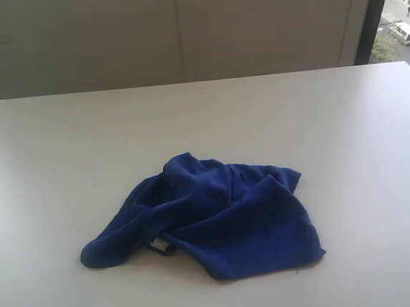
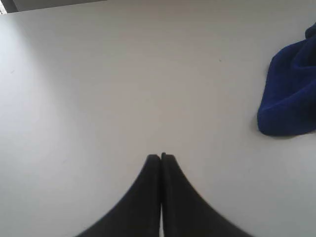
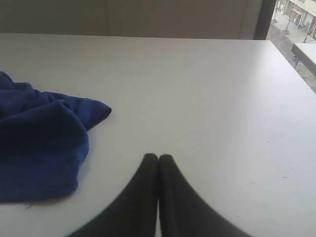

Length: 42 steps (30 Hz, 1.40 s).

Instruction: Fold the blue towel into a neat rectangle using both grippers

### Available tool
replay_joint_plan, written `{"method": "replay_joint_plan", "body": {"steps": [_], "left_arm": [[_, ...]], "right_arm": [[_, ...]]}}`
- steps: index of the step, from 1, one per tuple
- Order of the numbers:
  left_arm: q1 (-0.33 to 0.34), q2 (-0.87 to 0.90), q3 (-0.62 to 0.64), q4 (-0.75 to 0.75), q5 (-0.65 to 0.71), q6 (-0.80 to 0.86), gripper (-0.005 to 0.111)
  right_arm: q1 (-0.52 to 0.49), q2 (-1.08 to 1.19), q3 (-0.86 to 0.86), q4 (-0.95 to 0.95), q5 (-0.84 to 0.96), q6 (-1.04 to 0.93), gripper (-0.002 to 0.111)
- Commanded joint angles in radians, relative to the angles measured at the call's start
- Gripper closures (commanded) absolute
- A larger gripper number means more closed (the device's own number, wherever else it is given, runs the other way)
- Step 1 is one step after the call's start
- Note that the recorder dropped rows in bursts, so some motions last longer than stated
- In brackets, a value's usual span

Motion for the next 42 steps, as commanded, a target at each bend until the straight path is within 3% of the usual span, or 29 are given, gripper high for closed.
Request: {"method": "replay_joint_plan", "body": {"steps": [1,14,28,32,36,38,40,42], "left_arm": [[-0.002,-0.005,0.003,-0.006,0.004,0.002,0.107],[-0.002,-0.005,0.003,-0.006,-0.107,0.062,0.107],[-0.002,-0.005,0.003,-0.006,-0.457,0.015,0.107],[-0.002,-0.005,0.003,-0.006,-0.678,-0.002,0.107],[-0.002,-0.005,0.003,-0.006,-0.898,-0.068,0.107],[-0.002,-0.005,0.003,0.001,-0.980,-0.212,0.107],[-0.002,-0.005,0.003,0.055,-0.967,-0.404,0.107],[-0.002,-0.005,-0.033,0.194,-0.855,-0.538,0.107]], "right_arm": [[0.003,-0.005,0.002,0.000,-0.006,0.001,0.108],[0.003,-0.005,0.002,0.000,-0.006,0.001,0.108],[0.003,-0.005,0.002,0.000,-0.006,0.001,0.108],[0.003,-0.005,0.002,0.000,-0.006,0.001,0.108],[0.003,-0.005,0.002,0.000,-0.006,0.001,0.108],[0.003,-0.005,0.002,0.000,-0.006,0.001,0.108],[0.003,-0.005,0.002,0.000,-0.006,0.001,0.108],[0.003,-0.005,0.002,0.000,-0.006,0.001,0.108]]}}
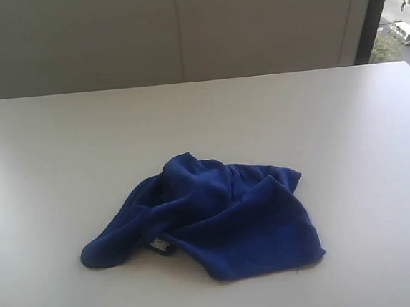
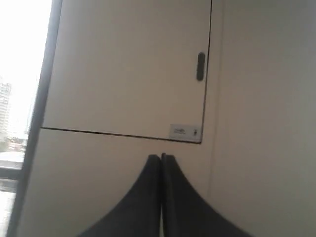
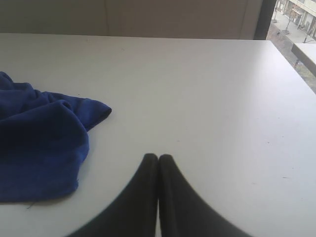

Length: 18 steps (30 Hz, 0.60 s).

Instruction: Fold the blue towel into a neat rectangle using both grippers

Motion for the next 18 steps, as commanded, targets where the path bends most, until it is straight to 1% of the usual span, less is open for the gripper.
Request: {"method": "replay_joint_plan", "body": {"steps": [1,3,7,8,9,10,11,12,13,14,15,16,18], "left_arm": [[-0.002,-0.003,-0.069,0.261,0.121,-0.309,0.107],[-0.002,0.027,-0.146,0.426,0.212,-0.387,0.107],[-0.002,0.147,-0.273,0.587,0.346,-0.502,0.107],[-0.002,0.232,-0.329,0.735,0.414,-0.592,0.107],[-0.002,0.279,-0.350,0.832,0.435,-0.621,0.107],[-0.002,0.379,-0.387,1.003,0.491,-0.621,0.107],[-0.002,0.434,-0.406,1.039,0.542,-0.621,0.107],[-0.002,0.535,-0.440,1.044,0.641,-0.621,0.107],[-0.002,0.591,-0.459,1.044,0.698,-0.621,0.107],[-0.002,0.690,-0.485,1.044,0.770,-0.621,0.107],[-0.002,0.741,-0.494,1.044,0.801,-0.619,0.107],[-0.002,0.839,-0.504,1.031,0.847,-0.587,0.107],[-0.007,0.965,-0.520,0.928,0.872,-0.456,0.107]], "right_arm": [[0.003,-0.005,0.002,0.000,-0.006,0.001,0.108],[0.003,-0.005,0.002,0.000,-0.006,0.001,0.108],[0.003,-0.005,0.002,0.000,-0.006,0.001,0.108],[0.003,-0.005,0.002,0.000,-0.006,0.001,0.108],[0.003,-0.005,0.002,0.000,-0.006,0.002,0.108],[0.003,-0.005,0.002,0.000,-0.006,0.002,0.108],[0.003,-0.005,0.002,0.000,-0.006,0.002,0.108],[0.003,-0.005,0.002,0.000,-0.006,0.002,0.108],[0.003,-0.005,0.002,0.000,-0.006,0.002,0.108],[0.003,-0.005,0.002,0.000,-0.006,0.002,0.108],[0.003,-0.005,0.002,0.000,-0.006,0.002,0.108],[0.003,-0.005,0.002,0.000,-0.006,0.002,0.108],[0.003,-0.005,0.002,0.000,-0.006,0.002,0.108]]}}
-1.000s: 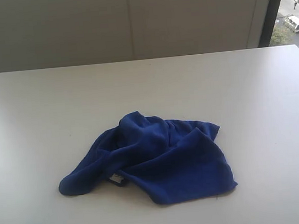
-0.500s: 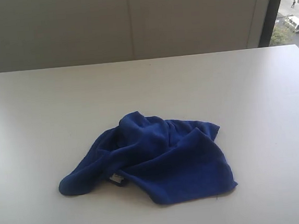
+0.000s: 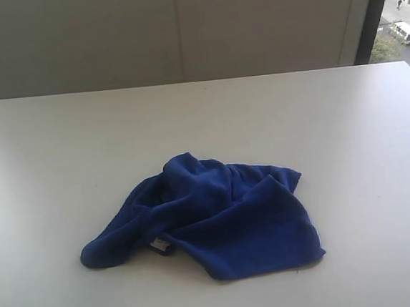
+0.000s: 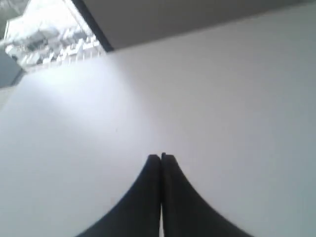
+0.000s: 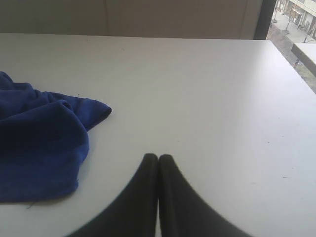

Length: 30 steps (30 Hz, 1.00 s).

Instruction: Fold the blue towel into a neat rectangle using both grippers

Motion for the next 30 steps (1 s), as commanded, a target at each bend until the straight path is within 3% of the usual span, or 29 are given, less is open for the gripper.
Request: {"method": "replay_joint_plan", "body": {"steps": [1,2,4,5,7,10,20,24,28,29,30], "left_arm": [[-0.013,0.229,-0.038,-0.192,0.090,0.245,0.107],[-0.027,0.278,-0.051,-0.312,0.116,0.374,0.107],[-0.099,0.376,-0.113,-0.704,0.243,0.822,0.107],[-0.151,0.414,-0.165,-0.956,0.329,1.126,0.107],[-0.205,0.457,-0.217,-1.233,0.443,1.437,0.107],[-0.249,0.501,-0.237,-1.540,0.485,1.689,0.107],[-0.262,0.599,-0.237,-2.058,0.418,2.026,0.107],[-0.262,0.701,-0.237,-2.377,0.412,2.310,0.105],[-0.262,0.795,-0.238,-2.530,0.424,2.393,0.087],[-0.262,0.837,-0.238,-2.568,0.435,2.415,0.073],[-0.262,0.851,-0.238,-2.584,0.434,2.430,0.066]], "right_arm": [[0.003,-0.005,0.002,0.000,-0.006,0.002,0.108],[0.003,-0.005,0.002,0.000,-0.006,0.002,0.108],[0.003,-0.005,0.002,0.000,-0.006,0.002,0.108],[0.003,-0.005,0.002,0.000,-0.006,0.002,0.108],[0.003,-0.005,0.002,0.000,-0.007,0.002,0.108],[0.003,-0.005,0.002,0.000,-0.007,0.002,0.108],[0.003,-0.005,0.002,0.000,-0.007,0.002,0.108],[0.003,-0.005,0.002,0.000,-0.007,0.002,0.108],[0.003,-0.005,0.002,0.000,-0.007,0.002,0.108],[0.003,-0.005,0.002,0.000,-0.007,0.002,0.108],[0.003,-0.005,0.002,0.000,-0.007,0.002,0.108]]}}
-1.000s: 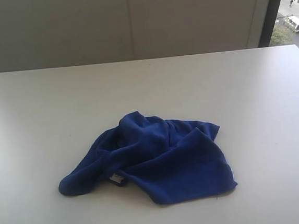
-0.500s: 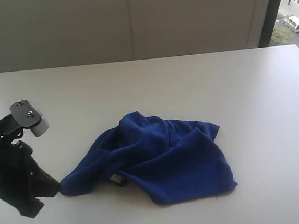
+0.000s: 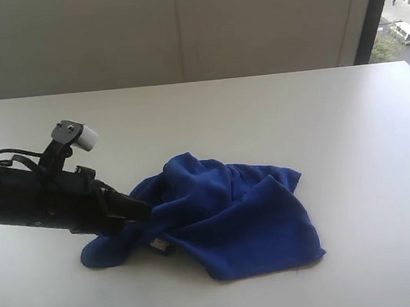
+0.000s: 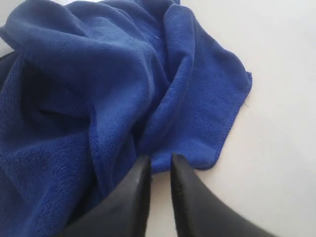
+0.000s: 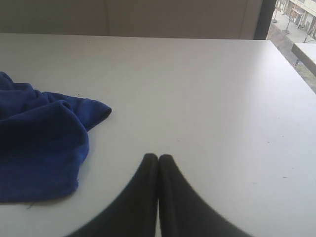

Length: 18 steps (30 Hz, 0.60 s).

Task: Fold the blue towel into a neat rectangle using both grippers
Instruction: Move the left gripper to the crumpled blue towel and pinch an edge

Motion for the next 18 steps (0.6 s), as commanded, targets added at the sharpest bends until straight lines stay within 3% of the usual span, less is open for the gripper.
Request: {"method": "replay_joint_plan", "body": {"steps": [1,8,15,18], "left_arm": [[-0.006,0.077,-0.006,-0.126,0.031,0.080,0.061],[-0.006,0.164,-0.006,-0.279,0.031,0.244,0.056],[-0.006,0.185,-0.010,-0.279,0.004,0.257,0.056],[-0.006,0.187,-0.010,-0.279,0.065,0.246,0.057]], "right_arm": [[0.003,-0.005,0.002,0.000,-0.007,0.002,0.108],[0.003,-0.005,0.002,0.000,-0.007,0.002,0.108],[0.003,-0.005,0.002,0.000,-0.007,0.002,0.108],[0.003,-0.005,0.002,0.000,-0.007,0.002,0.108]]}}
